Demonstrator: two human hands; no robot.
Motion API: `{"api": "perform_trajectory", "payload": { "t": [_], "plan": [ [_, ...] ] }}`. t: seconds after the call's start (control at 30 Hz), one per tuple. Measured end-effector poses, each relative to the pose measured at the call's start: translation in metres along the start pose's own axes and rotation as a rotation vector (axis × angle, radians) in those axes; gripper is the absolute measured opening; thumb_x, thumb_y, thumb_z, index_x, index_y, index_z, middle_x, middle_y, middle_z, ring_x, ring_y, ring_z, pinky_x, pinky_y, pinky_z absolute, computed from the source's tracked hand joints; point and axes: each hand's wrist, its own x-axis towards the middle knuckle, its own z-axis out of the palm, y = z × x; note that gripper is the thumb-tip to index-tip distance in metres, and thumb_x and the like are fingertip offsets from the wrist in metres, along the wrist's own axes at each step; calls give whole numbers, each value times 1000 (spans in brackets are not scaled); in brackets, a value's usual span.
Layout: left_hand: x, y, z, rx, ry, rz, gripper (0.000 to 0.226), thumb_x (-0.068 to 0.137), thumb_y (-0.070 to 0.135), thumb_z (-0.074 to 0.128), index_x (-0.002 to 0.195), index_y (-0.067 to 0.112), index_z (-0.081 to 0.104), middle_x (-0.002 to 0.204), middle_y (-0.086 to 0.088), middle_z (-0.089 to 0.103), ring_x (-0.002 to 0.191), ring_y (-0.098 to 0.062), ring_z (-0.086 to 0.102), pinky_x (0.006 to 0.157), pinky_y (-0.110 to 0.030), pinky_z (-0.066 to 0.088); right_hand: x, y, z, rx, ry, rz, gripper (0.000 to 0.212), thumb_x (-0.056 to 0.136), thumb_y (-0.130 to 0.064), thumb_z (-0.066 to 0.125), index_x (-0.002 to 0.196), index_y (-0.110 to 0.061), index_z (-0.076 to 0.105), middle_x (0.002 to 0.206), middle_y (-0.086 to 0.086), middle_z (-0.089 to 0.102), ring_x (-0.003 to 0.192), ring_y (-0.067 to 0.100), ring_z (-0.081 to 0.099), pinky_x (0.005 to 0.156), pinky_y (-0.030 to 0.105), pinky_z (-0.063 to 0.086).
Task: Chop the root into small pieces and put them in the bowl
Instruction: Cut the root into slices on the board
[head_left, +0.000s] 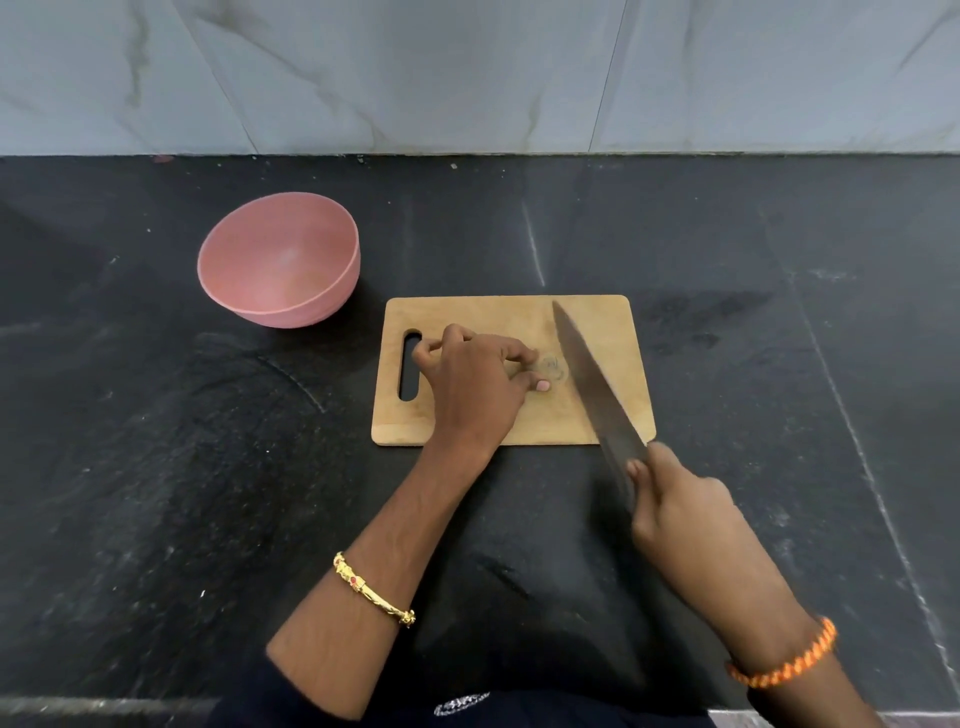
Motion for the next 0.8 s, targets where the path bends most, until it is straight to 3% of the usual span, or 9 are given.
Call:
{"api": "perform_trajectory", "payload": {
  "t": [0.13, 0.3, 0.8],
  "plan": [
    [0, 2, -2, 11, -20, -2, 28, 70, 42, 74, 95, 29, 72, 98, 16, 64, 107, -8, 39, 84, -25, 7, 6, -9, 0, 79, 130, -87, 25, 100, -33, 33, 78, -21, 37, 66, 8, 54, 55, 23, 52, 49, 32, 37],
    [0, 2, -3, 33, -26, -8, 30, 72, 43, 73, 99, 30, 71, 101, 13, 66, 108, -10, 40, 93, -32, 14, 25, -7, 9, 47, 121, -60, 24, 100, -34, 31, 92, -15, 42, 73, 13, 57, 64, 30, 57, 58, 41, 49],
    [2, -2, 0, 5, -27, -4, 33, 72, 42, 72, 102, 29, 70, 104, 12, 66, 107, -9, 40, 94, -33, 16, 31, -7, 9, 15, 33, -85, 19, 101, -32, 32, 98, -16, 42, 72, 6, 56, 56, 17, 53, 52, 31, 44]
  ]
}}
